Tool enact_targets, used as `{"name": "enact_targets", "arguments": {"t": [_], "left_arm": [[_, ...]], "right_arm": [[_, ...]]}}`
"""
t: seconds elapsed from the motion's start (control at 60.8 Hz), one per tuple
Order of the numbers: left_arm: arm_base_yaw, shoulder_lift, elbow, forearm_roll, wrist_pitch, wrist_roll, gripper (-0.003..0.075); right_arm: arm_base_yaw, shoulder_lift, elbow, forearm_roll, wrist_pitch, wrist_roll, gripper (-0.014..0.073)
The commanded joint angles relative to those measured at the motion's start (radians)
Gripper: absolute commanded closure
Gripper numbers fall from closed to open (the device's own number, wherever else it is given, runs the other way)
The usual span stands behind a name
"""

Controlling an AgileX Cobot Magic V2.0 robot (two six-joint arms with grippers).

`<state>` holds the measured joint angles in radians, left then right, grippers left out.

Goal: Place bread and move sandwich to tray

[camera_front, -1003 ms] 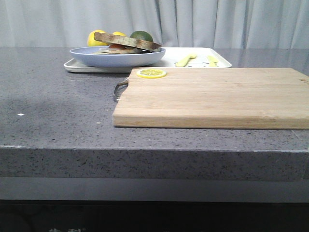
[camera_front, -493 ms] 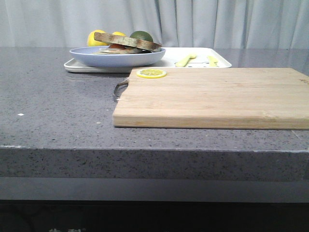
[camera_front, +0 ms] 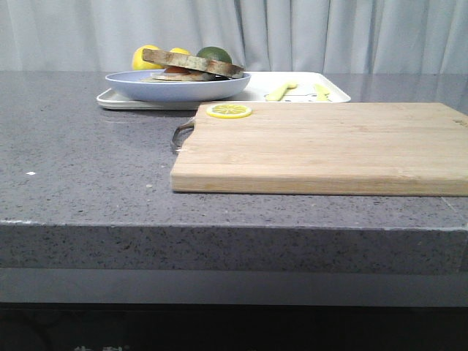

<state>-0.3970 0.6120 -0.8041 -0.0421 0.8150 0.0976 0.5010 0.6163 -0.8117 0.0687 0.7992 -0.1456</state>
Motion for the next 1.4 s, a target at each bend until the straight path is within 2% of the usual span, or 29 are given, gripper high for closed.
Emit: {"name": "enact_targets", "arguments": {"t": [0.0, 0.099, 0.164, 0.329, 0.444, 0.559, 0.806, 1.381], "left_arm": [[-0.008, 0.0, -0.026, -0.011, -0.07, -0.009, 0.0351], [-0.008, 0.0, -0.026, -0.011, -0.07, -0.009, 0.0351], [-0.008, 0.0, -0.026, -0.011, -0.07, -0.009, 0.0351], [-0.008, 0.0, -0.026, -0.011, -0.07, -0.009, 0.0351], [-0.008, 0.0, -0.026, -0.011, -0.07, -0.009, 0.0375], [-0.008, 0.0, -0.026, -0.011, -0.07, -0.009, 0.0461], [-0.008, 0.0, -0.026, -0.011, -0.066, -0.009, 0.0736], [0.001, -0.03, -0.005, -0.011, -0.084, -0.009, 0.0738]], "right_arm": [[-0.004, -0.002, -0.025, -0.004, -0.076, -0.001, 0.0171], [-0.004, -0.002, -0.025, -0.004, -0.073, -0.001, 0.0191], [-0.004, -0.002, -0.025, -0.004, -0.073, -0.001, 0.0254], [-0.004, -0.002, -0.025, -0.004, -0.071, -0.001, 0.0533], [-0.004, -0.002, -0.025, -0.004, -0.071, -0.001, 0.067], [-0.004, -0.002, -0.025, -0.004, -0.071, -0.001, 0.0661], [-0.004, -0.002, -0.025, -0.004, -0.071, -0.001, 0.0662], [-0.004, -0.002, -0.025, -0.004, -0.071, -0.001, 0.0662]]}}
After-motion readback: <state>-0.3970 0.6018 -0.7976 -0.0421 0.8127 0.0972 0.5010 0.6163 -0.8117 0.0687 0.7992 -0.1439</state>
